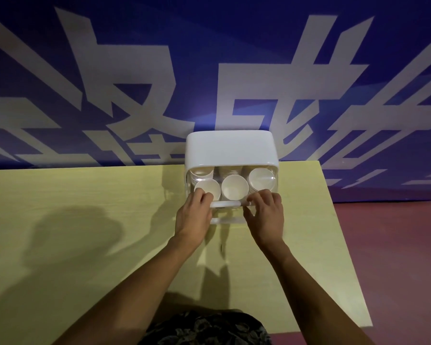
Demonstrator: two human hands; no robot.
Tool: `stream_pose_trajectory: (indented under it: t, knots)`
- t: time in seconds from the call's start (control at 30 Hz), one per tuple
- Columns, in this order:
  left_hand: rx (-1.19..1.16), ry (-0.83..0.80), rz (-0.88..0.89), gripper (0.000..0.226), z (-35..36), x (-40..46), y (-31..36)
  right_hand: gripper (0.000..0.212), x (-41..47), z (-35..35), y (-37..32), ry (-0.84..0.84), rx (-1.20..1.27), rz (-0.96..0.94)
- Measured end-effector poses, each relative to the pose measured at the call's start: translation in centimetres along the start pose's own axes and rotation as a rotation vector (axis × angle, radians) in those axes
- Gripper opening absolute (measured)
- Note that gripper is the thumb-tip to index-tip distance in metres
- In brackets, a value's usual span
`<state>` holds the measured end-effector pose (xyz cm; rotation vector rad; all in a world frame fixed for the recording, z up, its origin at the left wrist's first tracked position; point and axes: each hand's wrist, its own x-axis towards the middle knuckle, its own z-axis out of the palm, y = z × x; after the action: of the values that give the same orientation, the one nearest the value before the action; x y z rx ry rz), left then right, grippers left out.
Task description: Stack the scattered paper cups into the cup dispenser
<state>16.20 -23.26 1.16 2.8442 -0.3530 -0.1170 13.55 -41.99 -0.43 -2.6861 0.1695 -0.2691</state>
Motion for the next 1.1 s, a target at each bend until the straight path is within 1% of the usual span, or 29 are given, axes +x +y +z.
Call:
stream_pose_trajectory:
  t: [0.07,0.13,0.3,0.47,0.6,0.67,0.73,0.8,0.83,0.9,0.97,1.07,1.1]
  knots:
    - [0.067,0.021,0.005,0.022,0.3,0.3,0.2,0.043,-0.2,0.5,0.3,-0.022,-0.056,-0.030]
    - [0.123,0.067,0.021,0.023,0.5,0.7,0.3,0.047,0.1,1.1,0.3,0.001,-0.123,-0.053]
    - [0.189,0.165,0.083,0.026,0.7,2.0,0.0,0.024,2.0,3.1,-0.7,0.122,-0.173,-0.103]
    - [0.180,0.176,0.122,0.029,1.3,1.4,-0.2,0.019,1.0,4.6,-0.2,0.166,-0.200,-0.130]
    - [0.166,0.183,0.166,0.024,2.9,-0.8,-1.1,0.027,-1.9,5.5,0.9,0.120,-0.167,-0.153]
    - [0.130,0.155,0.166,0.019,3.4,-1.2,-1.4,0.025,-2.6,5.7,1.2,0.082,-0.134,-0.129]
    - [0.131,0.069,0.169,0.009,4.0,-1.7,-1.6,0.019,-3.2,5.9,1.7,-0.001,-0.097,-0.121]
    - [0.122,-0.044,0.141,0.007,4.7,-2.5,-1.9,0.018,-4.4,6.0,2.2,-0.096,-0.089,-0.134]
    - [0.097,-0.103,0.113,0.011,5.1,-2.9,-2.1,0.022,-5.1,6.0,2.3,-0.133,-0.093,-0.141]
    - [0.070,-0.180,0.063,0.027,5.9,-3.6,-2.7,0.035,-6.3,6.1,2.5,-0.168,-0.080,-0.123]
    - [0.069,-0.168,0.049,0.034,5.9,-4.1,-3.0,0.043,-6.9,6.0,2.5,-0.168,-0.070,-0.078]
    - [0.055,-0.046,0.053,0.034,5.0,-3.9,-2.6,0.045,-7.0,5.7,2.2,-0.120,-0.122,-0.038]
    - [0.069,-0.054,0.059,0.033,4.7,-3.8,-2.5,0.046,-6.7,5.3,2.0,-0.134,-0.138,-0.028]
